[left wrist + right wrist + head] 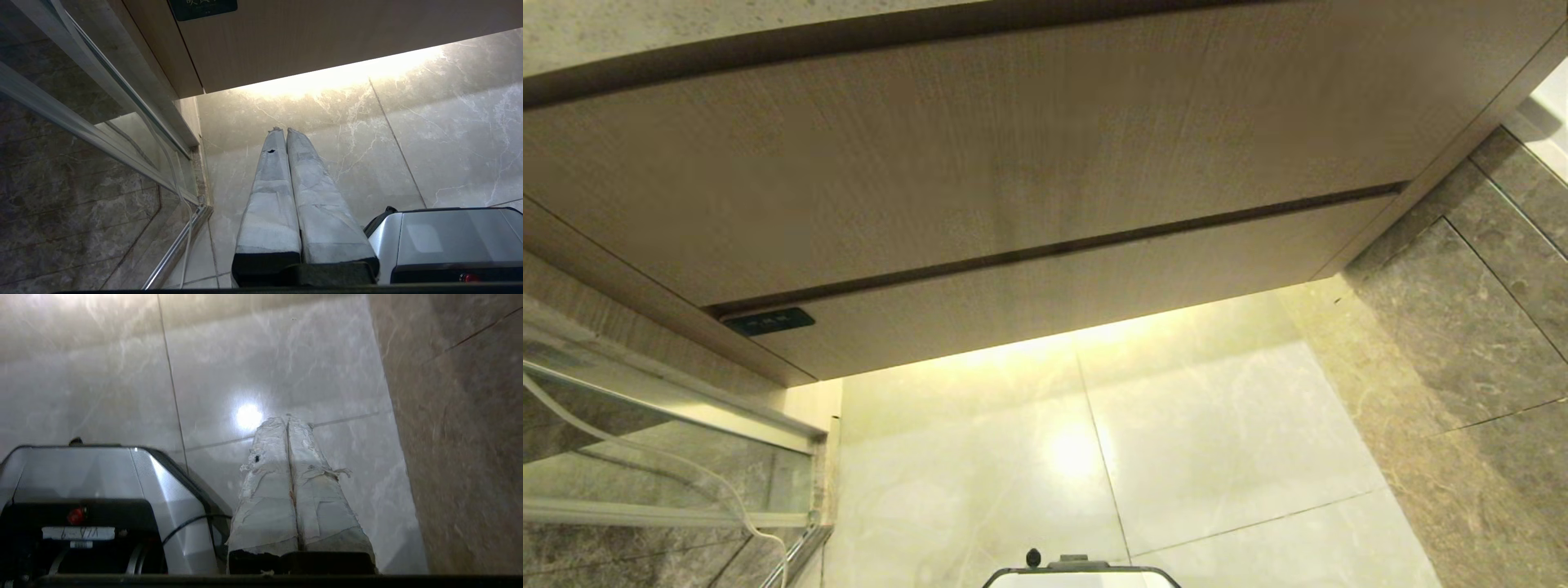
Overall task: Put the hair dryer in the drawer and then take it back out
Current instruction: Pull open the drawer
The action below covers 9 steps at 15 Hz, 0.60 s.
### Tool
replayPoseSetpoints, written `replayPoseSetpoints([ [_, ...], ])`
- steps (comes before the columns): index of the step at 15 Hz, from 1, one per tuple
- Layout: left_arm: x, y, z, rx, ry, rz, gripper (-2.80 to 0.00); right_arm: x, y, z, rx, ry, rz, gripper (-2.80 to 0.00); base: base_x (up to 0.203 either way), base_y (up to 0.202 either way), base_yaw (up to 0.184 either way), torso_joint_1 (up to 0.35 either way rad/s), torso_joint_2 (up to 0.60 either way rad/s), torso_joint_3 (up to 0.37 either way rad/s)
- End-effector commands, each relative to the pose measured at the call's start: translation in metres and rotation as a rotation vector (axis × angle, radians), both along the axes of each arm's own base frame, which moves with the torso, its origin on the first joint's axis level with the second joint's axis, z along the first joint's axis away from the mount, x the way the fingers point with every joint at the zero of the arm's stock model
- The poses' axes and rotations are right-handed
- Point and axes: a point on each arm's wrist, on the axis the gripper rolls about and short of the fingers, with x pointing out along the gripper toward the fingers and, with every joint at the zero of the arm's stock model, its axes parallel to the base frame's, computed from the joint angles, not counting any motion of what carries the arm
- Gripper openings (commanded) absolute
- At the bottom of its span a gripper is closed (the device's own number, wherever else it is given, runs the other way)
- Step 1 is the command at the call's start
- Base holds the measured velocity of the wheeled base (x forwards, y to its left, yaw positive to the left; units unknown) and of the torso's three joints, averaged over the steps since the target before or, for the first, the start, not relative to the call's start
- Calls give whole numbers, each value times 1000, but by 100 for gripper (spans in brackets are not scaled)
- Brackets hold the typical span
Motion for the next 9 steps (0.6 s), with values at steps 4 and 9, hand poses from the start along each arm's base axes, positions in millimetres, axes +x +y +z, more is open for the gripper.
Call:
replayPoseSetpoints([
  [4,0,0,0,0,0,0,-280,-29,0,-7,4,-312,14,-280,0,0,0,0,0,0],
  [9,0,0,0,0,0,0,-280,-29,0,-12,29,-258,10,-280,0,0,0,0,0,0],
])
